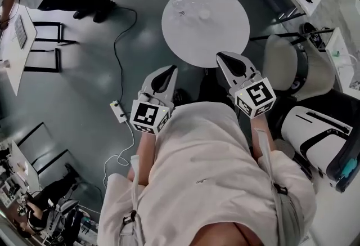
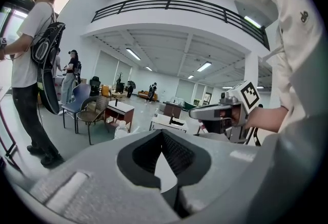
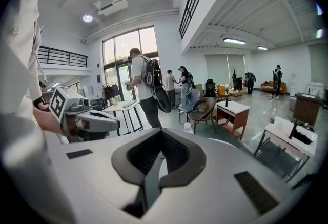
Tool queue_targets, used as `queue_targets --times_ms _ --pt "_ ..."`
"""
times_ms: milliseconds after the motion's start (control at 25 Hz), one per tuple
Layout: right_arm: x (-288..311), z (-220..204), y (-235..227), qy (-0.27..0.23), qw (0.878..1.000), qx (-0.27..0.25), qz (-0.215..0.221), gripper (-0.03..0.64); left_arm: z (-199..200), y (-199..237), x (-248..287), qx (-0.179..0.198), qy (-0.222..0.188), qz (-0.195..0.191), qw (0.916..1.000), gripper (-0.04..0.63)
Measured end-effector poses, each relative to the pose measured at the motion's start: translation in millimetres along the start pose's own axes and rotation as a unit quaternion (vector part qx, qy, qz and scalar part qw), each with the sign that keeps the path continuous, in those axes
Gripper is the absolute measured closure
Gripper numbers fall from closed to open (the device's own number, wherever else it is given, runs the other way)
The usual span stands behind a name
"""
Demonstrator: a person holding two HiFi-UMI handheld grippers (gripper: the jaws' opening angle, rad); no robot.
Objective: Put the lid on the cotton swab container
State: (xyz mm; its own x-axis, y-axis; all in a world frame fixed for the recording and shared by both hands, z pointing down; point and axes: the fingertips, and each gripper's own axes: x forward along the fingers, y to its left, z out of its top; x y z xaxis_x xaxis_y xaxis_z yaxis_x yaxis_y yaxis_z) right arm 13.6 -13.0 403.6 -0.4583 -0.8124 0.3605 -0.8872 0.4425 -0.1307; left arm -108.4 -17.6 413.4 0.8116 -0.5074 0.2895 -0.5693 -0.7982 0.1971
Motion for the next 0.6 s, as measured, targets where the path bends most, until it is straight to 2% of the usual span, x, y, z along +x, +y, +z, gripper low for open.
queue_targets --times_ms 320,600 --pt "-36.8 -7.1 60.5 -0.052 0.998 0.015 -0.044 0.610 -15.4 -16.1 -37.1 0.027 -0.002 -0.070 0.9972 0.586" --pt "-77.1 -20.2 88.1 -0.079 0.995 0.016 -0.050 0.611 -29.7 -44.6 -49.9 0.020 -0.006 -0.094 0.9953 0.586"
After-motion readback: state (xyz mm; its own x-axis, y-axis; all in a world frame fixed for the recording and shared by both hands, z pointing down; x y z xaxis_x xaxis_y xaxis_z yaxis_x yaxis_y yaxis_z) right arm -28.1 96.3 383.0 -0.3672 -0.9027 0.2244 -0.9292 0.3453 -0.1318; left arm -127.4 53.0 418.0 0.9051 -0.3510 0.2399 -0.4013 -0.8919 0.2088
